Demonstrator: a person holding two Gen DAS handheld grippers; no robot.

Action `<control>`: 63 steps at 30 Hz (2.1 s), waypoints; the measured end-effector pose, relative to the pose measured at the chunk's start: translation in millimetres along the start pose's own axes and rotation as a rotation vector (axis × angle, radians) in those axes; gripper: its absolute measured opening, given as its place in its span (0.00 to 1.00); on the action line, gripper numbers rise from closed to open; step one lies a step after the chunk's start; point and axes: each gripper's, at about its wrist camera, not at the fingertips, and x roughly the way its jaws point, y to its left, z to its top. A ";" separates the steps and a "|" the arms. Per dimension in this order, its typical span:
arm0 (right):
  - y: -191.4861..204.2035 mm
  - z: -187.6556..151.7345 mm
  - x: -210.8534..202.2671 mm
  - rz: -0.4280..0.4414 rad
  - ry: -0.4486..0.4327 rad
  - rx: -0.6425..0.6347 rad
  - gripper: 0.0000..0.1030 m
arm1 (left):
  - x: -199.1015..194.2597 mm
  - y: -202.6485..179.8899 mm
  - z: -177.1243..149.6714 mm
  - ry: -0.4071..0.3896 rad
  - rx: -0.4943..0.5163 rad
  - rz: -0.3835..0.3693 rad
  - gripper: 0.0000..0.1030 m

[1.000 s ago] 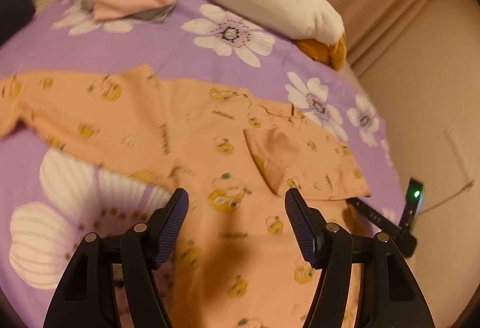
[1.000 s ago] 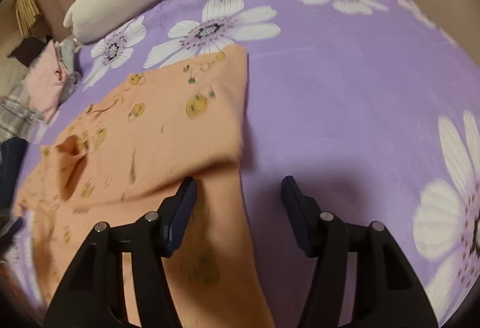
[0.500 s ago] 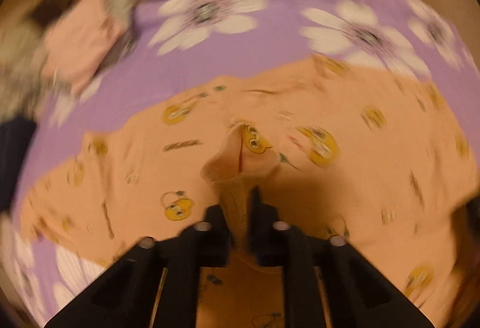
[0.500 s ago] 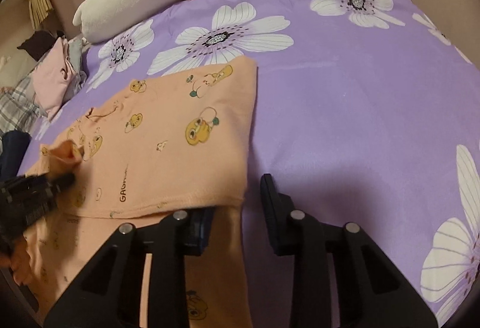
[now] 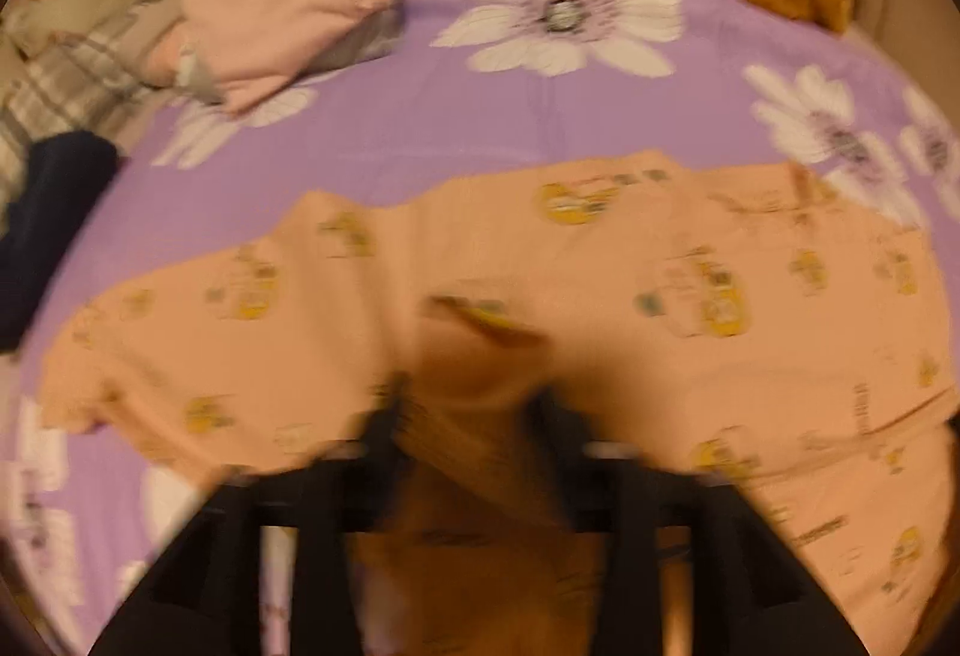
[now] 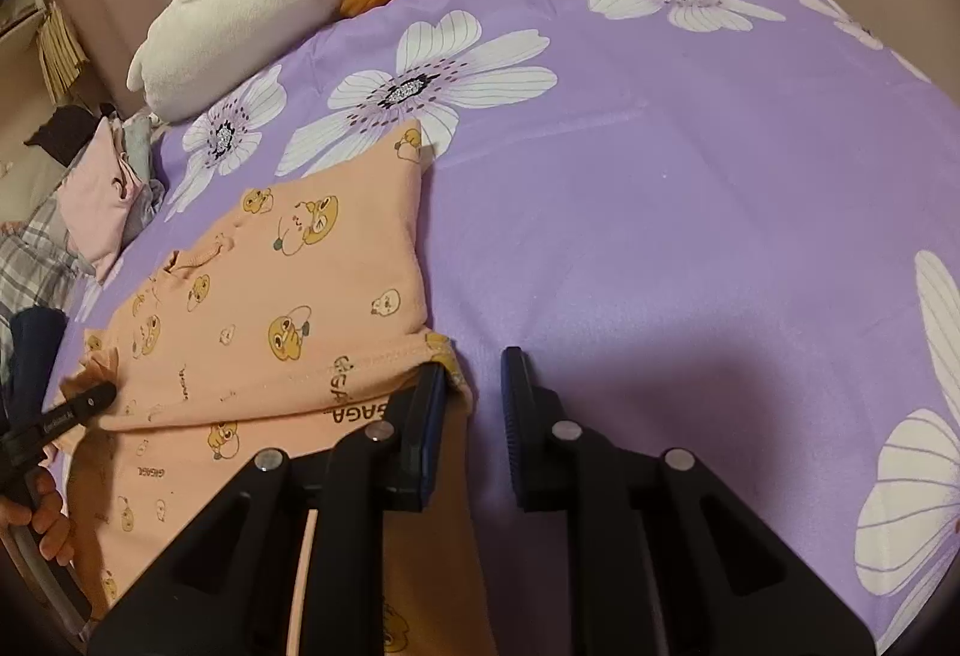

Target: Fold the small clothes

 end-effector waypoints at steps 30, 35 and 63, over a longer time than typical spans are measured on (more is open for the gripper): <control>6.6 -0.2 -3.0 -0.025 0.002 -0.038 0.17 | -8.4 20.9 -45.1 -0.080 -0.003 -0.202 0.47; 19.5 9.8 -24.3 -0.032 0.062 -0.051 0.11 | -10.3 14.3 -51.3 -0.124 0.028 -0.171 0.49; 52.0 -23.2 -6.4 -0.175 0.011 -0.247 0.09 | -9.6 26.1 -55.4 -0.146 -0.019 -0.239 0.49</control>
